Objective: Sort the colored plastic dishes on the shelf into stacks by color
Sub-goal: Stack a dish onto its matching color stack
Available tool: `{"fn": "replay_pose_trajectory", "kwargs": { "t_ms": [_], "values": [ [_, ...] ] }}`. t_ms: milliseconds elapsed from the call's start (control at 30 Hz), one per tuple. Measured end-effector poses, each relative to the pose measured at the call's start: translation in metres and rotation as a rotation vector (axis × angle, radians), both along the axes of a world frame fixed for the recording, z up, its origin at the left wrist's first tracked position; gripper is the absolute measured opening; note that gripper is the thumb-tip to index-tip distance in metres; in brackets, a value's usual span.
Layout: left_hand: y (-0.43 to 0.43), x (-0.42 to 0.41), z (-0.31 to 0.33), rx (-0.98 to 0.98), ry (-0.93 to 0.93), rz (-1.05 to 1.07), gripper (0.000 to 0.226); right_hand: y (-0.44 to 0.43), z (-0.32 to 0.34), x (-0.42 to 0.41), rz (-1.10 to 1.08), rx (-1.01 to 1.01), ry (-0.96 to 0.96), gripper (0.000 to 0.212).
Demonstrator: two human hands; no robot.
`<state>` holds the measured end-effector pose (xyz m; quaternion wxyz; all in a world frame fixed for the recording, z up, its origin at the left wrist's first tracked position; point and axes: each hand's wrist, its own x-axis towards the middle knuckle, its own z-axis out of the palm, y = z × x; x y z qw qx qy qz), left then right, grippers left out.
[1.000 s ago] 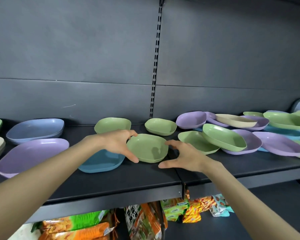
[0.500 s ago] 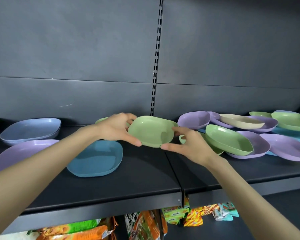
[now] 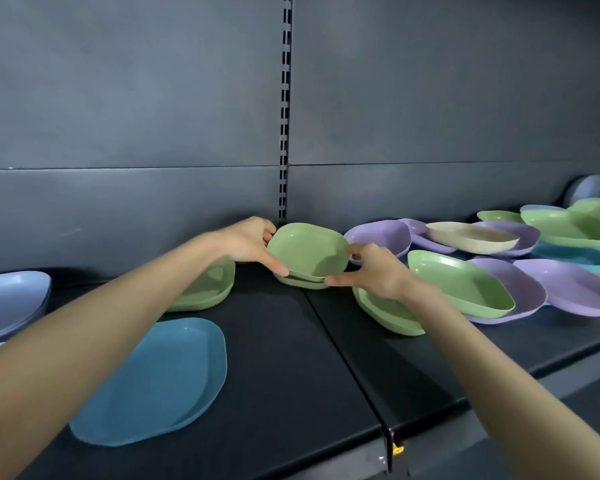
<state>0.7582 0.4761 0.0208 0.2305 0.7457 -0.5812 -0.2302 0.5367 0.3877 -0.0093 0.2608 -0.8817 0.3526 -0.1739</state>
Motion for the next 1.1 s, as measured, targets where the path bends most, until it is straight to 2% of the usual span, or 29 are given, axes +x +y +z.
{"fn": "replay_pose_trajectory", "kwargs": {
  "t_ms": [67, 267, 400, 567, 767, 933, 1100],
  "values": [
    [-0.008, 0.006, -0.004, 0.028, -0.009, -0.026, 0.104, -0.003, -0.002, 0.004, 0.004, -0.007, 0.031, 0.051],
    [-0.020, 0.013, -0.011, 0.064, 0.003, -0.056, 0.070, -0.017, -0.006, 0.012, -0.043, -0.052, 0.122, 0.071],
    [-0.026, 0.017, -0.017, 0.068, 0.000, -0.073, 0.050, -0.020, -0.006, 0.017, -0.059, -0.046, 0.164, 0.056],
    [-0.029, 0.017, -0.020, 0.084, 0.001, -0.071, 0.068, -0.016, -0.004, 0.018, -0.108, -0.052, 0.221, 0.047],
    [-0.027, 0.016, -0.027, 0.097, 0.068, -0.076, 0.057, -0.017, -0.004, 0.021, -0.097, -0.064, 0.226, 0.051],
    [-0.007, 0.024, -0.012, -0.034, 0.076, -0.029, 0.061, -0.010, 0.003, 0.021, -0.030, -0.049, 0.078, 0.032],
    [0.041, 0.042, 0.004, -0.122, 0.095, 0.064, 0.056, 0.010, 0.015, 0.047, 0.064, -0.056, -0.101, 0.047]
  ]
}}
